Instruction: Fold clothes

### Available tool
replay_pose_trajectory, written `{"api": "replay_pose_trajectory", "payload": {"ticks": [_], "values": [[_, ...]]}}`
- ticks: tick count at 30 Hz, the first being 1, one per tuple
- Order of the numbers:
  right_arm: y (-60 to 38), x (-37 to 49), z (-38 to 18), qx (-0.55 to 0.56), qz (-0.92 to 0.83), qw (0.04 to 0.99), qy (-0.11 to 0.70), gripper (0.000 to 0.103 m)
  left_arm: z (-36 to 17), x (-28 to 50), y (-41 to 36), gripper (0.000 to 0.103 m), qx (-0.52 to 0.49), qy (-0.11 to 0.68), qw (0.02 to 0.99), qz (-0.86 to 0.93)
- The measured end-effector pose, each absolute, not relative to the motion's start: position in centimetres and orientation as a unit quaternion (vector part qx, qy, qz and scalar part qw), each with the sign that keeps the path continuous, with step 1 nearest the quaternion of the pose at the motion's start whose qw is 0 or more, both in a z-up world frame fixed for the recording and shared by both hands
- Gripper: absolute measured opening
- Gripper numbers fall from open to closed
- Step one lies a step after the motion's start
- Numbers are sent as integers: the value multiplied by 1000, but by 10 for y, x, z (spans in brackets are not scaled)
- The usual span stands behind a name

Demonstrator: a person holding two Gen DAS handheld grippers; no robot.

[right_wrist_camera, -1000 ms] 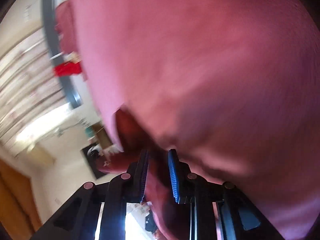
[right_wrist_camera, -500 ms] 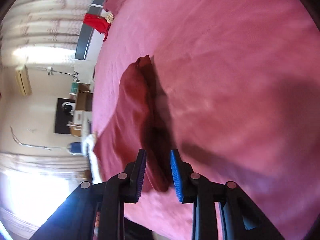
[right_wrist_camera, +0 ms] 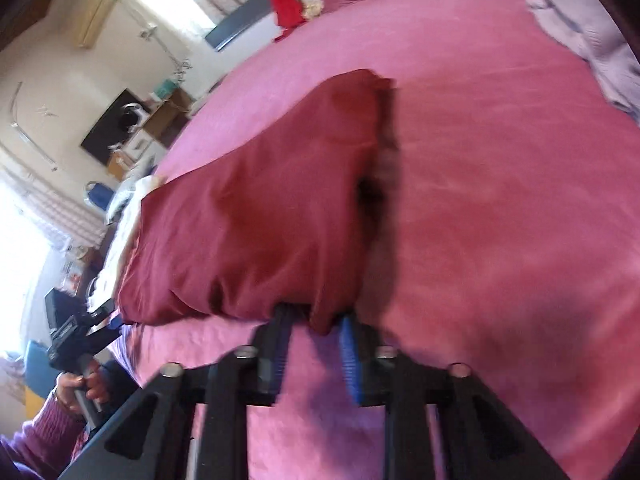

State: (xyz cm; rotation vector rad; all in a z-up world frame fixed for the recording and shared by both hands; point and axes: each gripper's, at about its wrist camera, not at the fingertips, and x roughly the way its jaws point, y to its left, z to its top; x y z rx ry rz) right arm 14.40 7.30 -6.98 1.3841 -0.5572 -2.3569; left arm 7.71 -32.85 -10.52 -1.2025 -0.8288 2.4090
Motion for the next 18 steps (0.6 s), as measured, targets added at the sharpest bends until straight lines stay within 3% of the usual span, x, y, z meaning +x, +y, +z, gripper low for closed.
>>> {"api": "replay_pose_trajectory", "payload": {"ticks": [1,2,5,7,11,12,16,18], "values": [[71,141,-67,496,-831,173,-181,5,-105,70,-324,53,-434,-267,159,846],[69,139,-61,496,-835,175,-160,4,-105,63,-319,36,-446,-243,157,847],[73,141,-29,486,-857,161,-59,4,-97,53,-309,19,-472,-159,166,851],[85,141,-11,479,-865,153,-15,4,-87,50,-308,14,-476,-119,186,851],[103,130,-5,486,-862,135,46,0,-84,54,-320,10,-495,-94,175,846],[108,126,-15,500,-855,133,45,3,-84,55,-323,10,-500,-89,171,845],[138,131,-45,541,-831,111,-65,6,-83,60,-336,13,-518,-68,155,838],[148,146,-34,513,-844,103,-116,9,-71,65,-349,13,-516,-60,94,849]]}}
